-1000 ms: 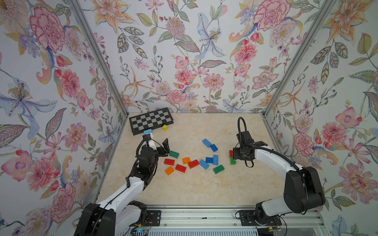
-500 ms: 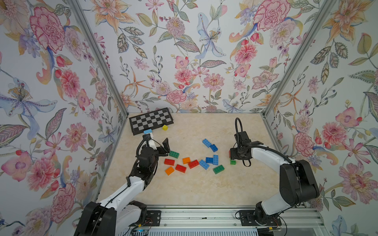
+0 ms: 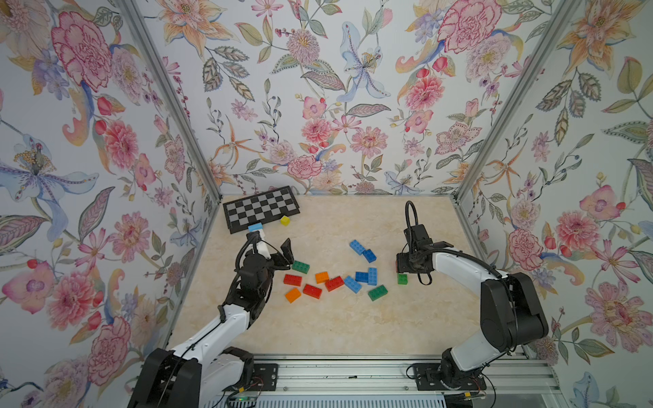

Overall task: Assemble a rectangle with lego
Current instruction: Assemble the lego brick with the lego brick.

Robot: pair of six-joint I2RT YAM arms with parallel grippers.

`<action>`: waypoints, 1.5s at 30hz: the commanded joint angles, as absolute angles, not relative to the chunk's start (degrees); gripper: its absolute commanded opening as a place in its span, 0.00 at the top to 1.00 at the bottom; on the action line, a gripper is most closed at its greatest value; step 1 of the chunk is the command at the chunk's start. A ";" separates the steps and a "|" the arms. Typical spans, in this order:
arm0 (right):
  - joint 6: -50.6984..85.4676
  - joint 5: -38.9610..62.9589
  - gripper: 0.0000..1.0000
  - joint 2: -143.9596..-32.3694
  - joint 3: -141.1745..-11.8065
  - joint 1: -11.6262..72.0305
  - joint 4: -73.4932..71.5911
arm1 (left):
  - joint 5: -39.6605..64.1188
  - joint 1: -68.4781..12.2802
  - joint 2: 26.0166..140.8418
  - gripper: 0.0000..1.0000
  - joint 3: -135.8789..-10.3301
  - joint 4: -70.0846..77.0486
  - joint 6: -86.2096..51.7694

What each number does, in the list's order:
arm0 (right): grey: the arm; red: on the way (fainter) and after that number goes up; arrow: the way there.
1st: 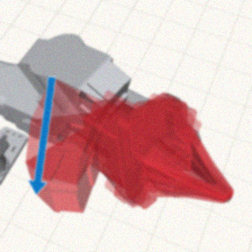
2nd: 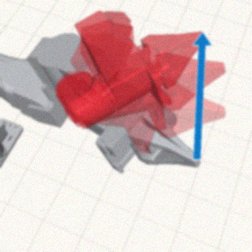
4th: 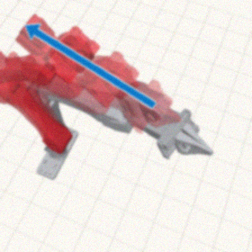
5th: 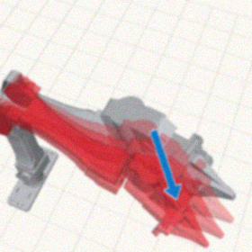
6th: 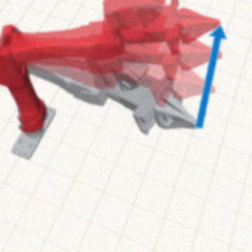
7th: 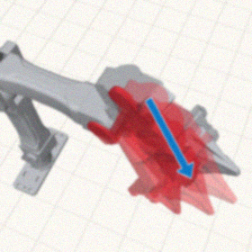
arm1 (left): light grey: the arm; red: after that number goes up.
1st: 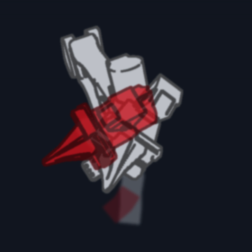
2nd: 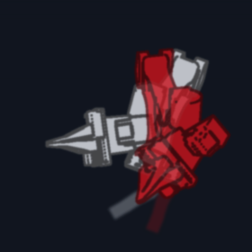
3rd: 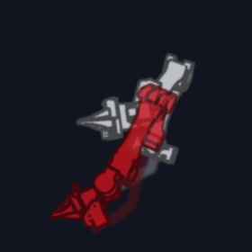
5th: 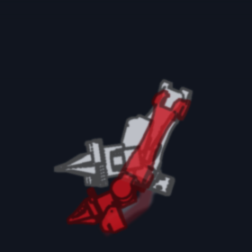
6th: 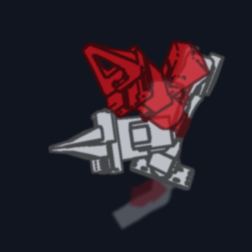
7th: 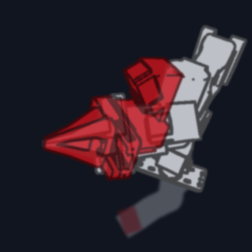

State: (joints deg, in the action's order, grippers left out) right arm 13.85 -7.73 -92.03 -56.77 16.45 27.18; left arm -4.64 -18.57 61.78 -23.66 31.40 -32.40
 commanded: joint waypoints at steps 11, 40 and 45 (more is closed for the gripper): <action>13.38 -8.27 0.68 -94.49 -58.75 15.75 26.74 | -4.07 -18.93 62.06 0.01 -24.85 32.78 -33.15; 14.19 -6.51 0.66 -95.73 -57.75 15.63 26.50 | -4.61 -18.85 62.07 0.01 -24.70 32.70 -33.13; 14.53 -7.62 0.66 -95.98 -57.68 15.65 26.45 | -4.51 -18.84 62.07 0.01 -24.69 32.78 -33.22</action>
